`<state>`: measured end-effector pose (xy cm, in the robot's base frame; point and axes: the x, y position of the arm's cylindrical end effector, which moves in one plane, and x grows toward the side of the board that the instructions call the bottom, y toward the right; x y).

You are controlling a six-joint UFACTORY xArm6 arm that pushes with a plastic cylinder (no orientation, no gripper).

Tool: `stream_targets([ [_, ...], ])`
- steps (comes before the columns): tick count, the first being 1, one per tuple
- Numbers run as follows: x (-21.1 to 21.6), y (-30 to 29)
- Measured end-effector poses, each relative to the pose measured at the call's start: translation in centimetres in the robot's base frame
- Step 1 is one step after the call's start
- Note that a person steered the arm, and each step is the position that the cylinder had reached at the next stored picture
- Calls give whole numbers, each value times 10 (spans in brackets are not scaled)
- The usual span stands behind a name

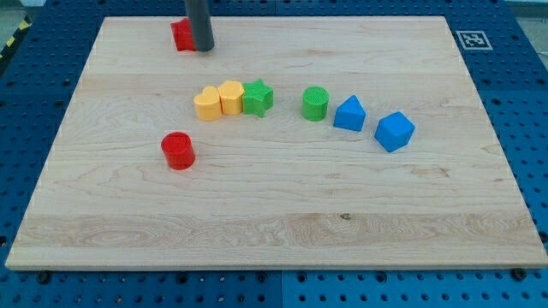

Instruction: Slide the red circle up

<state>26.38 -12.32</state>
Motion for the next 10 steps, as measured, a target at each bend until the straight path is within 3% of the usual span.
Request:
stream_targets([
  [2,-25,-26],
  [4,-13,-29],
  [5,46,-23],
  [6,102,-54],
  [8,284,-54],
  [10,296,-22],
])
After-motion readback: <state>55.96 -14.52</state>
